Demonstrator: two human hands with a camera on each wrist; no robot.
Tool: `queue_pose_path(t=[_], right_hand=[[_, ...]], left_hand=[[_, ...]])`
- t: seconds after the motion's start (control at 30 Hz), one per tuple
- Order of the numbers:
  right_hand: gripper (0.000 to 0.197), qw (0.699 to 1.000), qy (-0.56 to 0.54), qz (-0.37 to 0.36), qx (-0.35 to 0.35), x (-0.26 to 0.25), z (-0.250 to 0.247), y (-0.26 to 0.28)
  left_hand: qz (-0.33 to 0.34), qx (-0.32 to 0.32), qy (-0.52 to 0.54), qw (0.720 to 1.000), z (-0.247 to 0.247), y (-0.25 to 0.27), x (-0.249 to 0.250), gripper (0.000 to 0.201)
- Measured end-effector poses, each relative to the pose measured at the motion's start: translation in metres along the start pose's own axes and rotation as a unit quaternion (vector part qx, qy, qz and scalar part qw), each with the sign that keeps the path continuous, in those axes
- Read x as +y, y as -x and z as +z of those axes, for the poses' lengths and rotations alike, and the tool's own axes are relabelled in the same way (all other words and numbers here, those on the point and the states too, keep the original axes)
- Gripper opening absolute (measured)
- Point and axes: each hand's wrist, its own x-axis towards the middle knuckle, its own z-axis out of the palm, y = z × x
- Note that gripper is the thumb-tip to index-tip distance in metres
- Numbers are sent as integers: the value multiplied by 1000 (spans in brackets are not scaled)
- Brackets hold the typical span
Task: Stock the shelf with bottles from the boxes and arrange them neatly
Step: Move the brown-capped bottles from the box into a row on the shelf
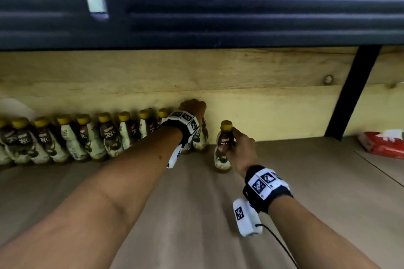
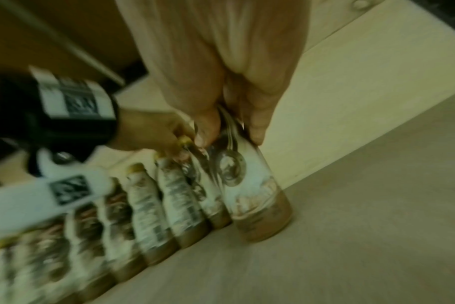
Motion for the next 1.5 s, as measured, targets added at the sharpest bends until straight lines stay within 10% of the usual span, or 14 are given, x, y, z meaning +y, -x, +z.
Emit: queue_pose_path(t=[0.73, 0.93, 1.17, 1.5], right_hand=[[46, 994, 105, 0, 17, 0, 53, -87], [54, 996, 90, 8, -13, -2, 45, -87], [114, 992, -10, 68, -102, 3, 19, -60], [49, 942, 186, -41, -276, -42, -46, 73]], left_hand=[[45, 31, 7, 998, 9, 2, -12, 96], [36, 66, 51, 996, -25, 32, -21, 77], [-3, 43, 144, 989, -14, 97, -17, 71], [13, -44, 191, 980, 3, 198, 18, 55]])
